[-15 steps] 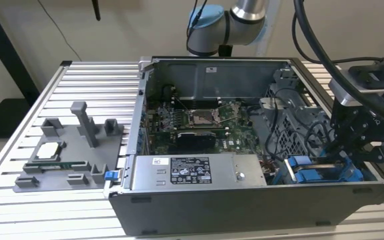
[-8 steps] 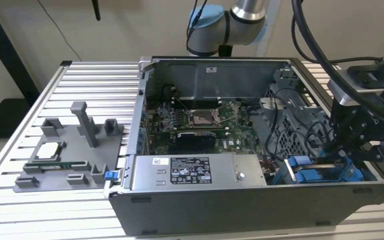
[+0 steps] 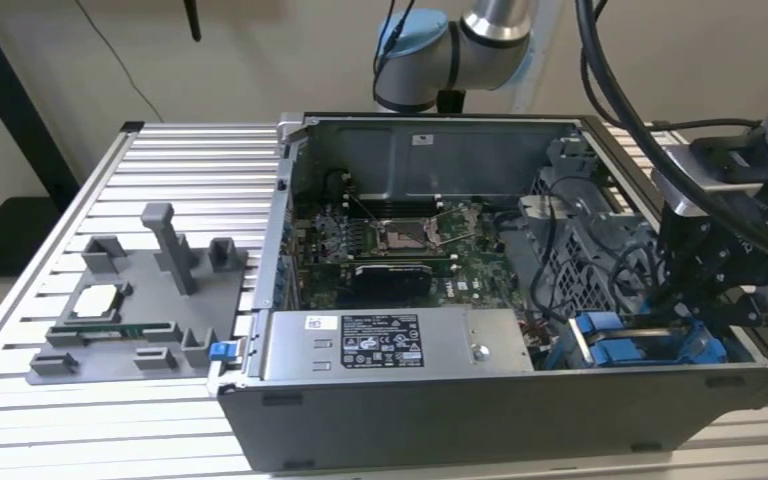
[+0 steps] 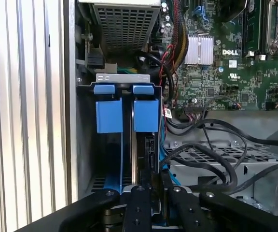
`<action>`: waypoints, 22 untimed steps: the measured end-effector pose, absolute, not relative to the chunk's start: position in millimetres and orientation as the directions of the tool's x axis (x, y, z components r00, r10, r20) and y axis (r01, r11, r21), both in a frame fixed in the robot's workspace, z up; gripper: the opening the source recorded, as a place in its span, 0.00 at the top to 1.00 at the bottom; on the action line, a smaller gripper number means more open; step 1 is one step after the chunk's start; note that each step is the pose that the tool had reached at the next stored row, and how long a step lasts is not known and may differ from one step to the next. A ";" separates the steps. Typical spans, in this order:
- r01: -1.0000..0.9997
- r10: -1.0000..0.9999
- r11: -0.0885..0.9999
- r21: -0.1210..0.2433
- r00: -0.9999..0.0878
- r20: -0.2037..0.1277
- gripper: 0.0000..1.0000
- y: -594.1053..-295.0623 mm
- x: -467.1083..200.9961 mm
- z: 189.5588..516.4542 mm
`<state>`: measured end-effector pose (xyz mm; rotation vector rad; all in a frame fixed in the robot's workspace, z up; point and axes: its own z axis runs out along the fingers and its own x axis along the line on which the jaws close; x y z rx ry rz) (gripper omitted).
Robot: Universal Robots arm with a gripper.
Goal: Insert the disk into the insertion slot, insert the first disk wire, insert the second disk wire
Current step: 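Insert the first disk wire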
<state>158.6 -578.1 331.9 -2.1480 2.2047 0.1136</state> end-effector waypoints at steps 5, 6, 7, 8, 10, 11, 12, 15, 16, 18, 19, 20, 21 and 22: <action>-1.000 -0.995 0.025 0.010 -0.026 -0.095 1.00 -578.0 159.0 328.5; -1.000 -0.995 0.025 0.010 -0.026 -0.095 0.00 -578.1 158.9 328.4; -1.000 -0.995 0.025 0.010 -0.026 -0.095 0.00 -578.1 158.9 328.2; -1.000 -0.995 0.025 0.010 -0.026 -0.095 0.00 -578.1 159.0 328.2; -1.000 -0.995 0.025 0.010 -0.026 -0.095 0.00 -578.0 159.0 328.5; -1.000 -0.995 0.025 0.010 -0.026 -0.094 0.00 -578.1 159.0 328.6; -1.000 -0.995 0.025 0.010 -0.026 -0.094 0.00 -578.1 159.0 329.1; -1.000 -0.995 0.025 0.010 -0.026 -0.095 0.00 -578.1 158.9 334.2; -1.000 -0.995 0.025 0.010 -0.026 -0.094 0.00 -578.0 158.9 337.4; -1.000 -0.995 0.025 0.010 -0.026 -0.094 0.00 -578.0 158.9 342.9; -1.000 -0.995 0.025 0.010 -0.026 -0.094 0.00 -578.0 158.9 345.8; -1.000 -0.995 0.025 0.010 -0.026 -0.094 0.00 -578.0 158.9 348.6; -1.000 -0.995 0.025 0.010 -0.026 -0.094 0.00 -578.1 158.9 351.2; -1.000 -0.995 0.025 0.010 -0.026 -0.094 0.00 -578.0 158.9 353.5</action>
